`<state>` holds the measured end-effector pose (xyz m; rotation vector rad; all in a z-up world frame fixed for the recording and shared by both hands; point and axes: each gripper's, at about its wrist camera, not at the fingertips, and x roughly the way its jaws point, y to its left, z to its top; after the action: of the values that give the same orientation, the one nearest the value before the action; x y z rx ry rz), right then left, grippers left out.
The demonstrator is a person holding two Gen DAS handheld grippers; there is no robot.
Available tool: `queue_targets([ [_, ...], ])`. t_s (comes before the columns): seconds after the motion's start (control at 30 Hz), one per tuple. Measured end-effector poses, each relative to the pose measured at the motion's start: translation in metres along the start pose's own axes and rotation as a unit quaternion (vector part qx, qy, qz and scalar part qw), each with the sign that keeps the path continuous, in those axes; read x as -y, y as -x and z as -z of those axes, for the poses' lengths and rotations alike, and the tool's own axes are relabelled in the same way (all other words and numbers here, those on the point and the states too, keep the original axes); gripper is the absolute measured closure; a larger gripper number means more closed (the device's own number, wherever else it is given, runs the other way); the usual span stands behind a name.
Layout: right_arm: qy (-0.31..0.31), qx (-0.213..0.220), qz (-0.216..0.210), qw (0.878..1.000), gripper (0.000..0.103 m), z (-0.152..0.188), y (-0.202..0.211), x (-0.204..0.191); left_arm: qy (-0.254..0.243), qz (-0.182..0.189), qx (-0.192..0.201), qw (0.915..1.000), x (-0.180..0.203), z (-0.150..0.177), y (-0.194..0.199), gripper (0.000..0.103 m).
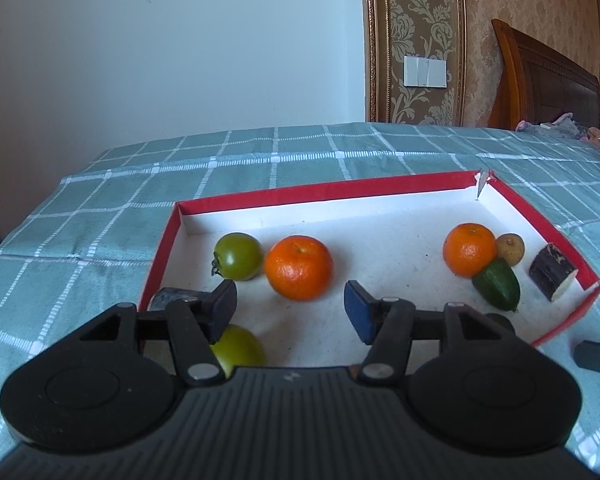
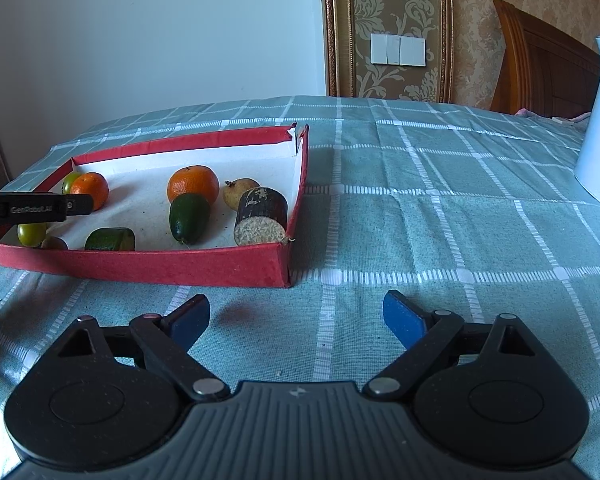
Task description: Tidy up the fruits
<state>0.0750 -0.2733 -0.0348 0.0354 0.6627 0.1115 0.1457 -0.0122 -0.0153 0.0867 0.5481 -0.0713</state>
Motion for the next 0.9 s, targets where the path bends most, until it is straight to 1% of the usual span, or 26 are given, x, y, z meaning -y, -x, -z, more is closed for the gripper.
queue_targets([
  [0.1,0.003,-0.001,0.001,1.000,0.009,0.000,-0.001,-0.002,0.006,0.007,0.002,1.0000,-0.005,0.004,0.014,0.046],
  [0.23,0.005,-0.002,0.002,1.000,0.009,0.000,-0.001,-0.002,0.007,0.015,0.008,0.9998,-0.008,0.014,0.035,0.039],
  [0.4,0.005,-0.002,0.002,1.000,0.008,0.000,-0.001,-0.002,0.018,0.024,0.009,0.9995,-0.012,0.026,0.058,0.036],
  [0.53,0.005,-0.002,0.003,1.000,0.008,0.000,-0.001,-0.003,0.027,0.019,0.004,0.9995,-0.014,0.036,0.069,0.030],
  [0.7,0.008,-0.004,0.005,1.000,0.008,0.000,-0.002,-0.004,0.036,0.017,-0.021,0.9990,-0.017,0.047,0.067,0.028],
  [0.9,0.017,-0.007,0.010,1.000,0.008,0.000,-0.003,-0.005,0.050,0.019,-0.034,0.9980,-0.021,0.054,0.060,0.028],
])
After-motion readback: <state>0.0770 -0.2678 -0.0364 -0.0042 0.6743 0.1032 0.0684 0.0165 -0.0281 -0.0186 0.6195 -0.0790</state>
